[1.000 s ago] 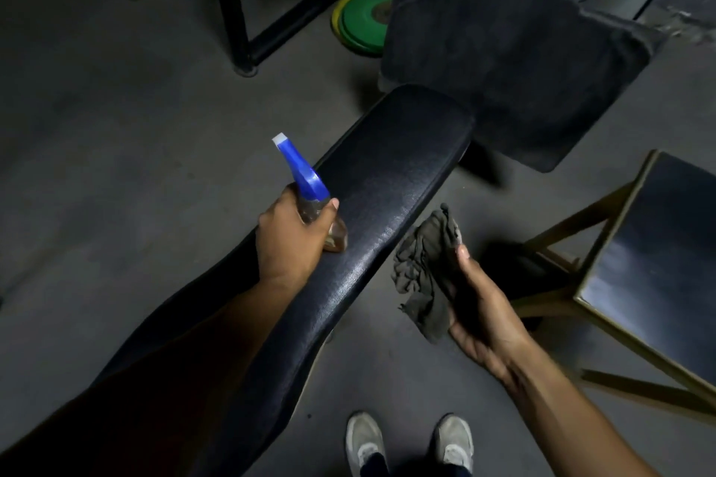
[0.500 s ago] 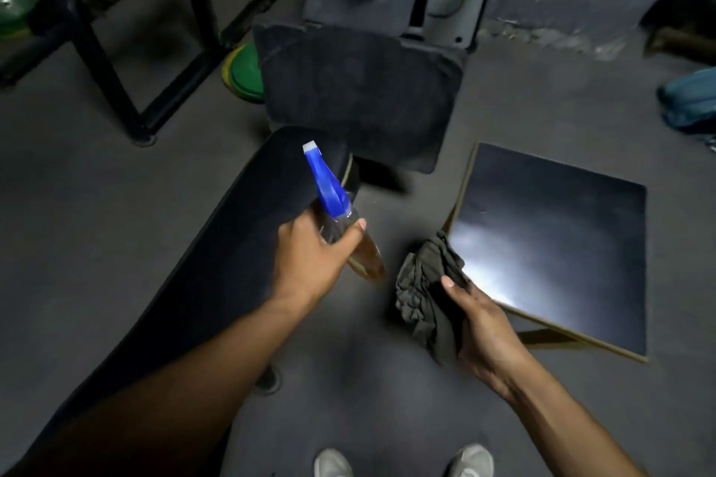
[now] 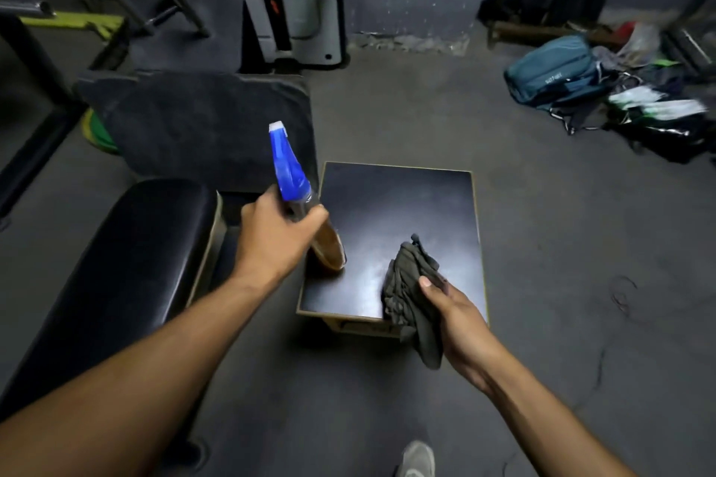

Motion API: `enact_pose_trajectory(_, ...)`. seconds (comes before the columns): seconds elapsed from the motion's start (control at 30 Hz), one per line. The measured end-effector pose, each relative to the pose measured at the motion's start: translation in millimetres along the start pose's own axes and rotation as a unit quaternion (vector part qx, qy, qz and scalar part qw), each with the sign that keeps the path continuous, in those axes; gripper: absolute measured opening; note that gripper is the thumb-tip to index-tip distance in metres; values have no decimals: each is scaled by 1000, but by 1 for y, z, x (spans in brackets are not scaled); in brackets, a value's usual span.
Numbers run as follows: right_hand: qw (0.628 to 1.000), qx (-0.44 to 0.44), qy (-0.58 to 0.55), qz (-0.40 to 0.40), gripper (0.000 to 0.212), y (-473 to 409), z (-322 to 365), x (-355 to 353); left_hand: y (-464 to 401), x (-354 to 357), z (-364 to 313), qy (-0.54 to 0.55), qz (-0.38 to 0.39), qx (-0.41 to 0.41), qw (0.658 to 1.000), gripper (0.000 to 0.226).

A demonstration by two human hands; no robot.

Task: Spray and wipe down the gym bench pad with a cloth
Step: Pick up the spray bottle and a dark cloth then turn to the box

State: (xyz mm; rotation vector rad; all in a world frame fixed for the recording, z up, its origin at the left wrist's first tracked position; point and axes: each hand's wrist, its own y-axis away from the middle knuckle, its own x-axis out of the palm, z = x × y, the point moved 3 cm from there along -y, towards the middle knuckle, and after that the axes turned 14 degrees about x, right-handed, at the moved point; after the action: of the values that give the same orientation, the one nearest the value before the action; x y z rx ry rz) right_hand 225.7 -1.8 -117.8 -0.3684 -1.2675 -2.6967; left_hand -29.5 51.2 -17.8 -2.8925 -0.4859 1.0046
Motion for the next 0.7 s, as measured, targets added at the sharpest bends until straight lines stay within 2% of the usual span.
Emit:
enact_pose_trajectory(0.23, 999, -7, 47, -6, 32, -18, 4, -29, 5, 38, 9, 5, 37, -4, 999, 33)
enact_pose_trajectory(0.43, 997, -15, 72, -8, 24, -30, 27, -31, 6, 48, 13, 81, 55, -7, 995, 26)
enact_pose_trajectory(0.57, 977, -88, 184, -64, 21, -38, 47, -28, 8, 51, 16, 138, 48, -12, 989, 42)
enact_pose_trajectory(0.7, 941, -133, 292, -107, 21, -53, 63, -25, 11, 53, 25, 132, 57, -16, 989, 60)
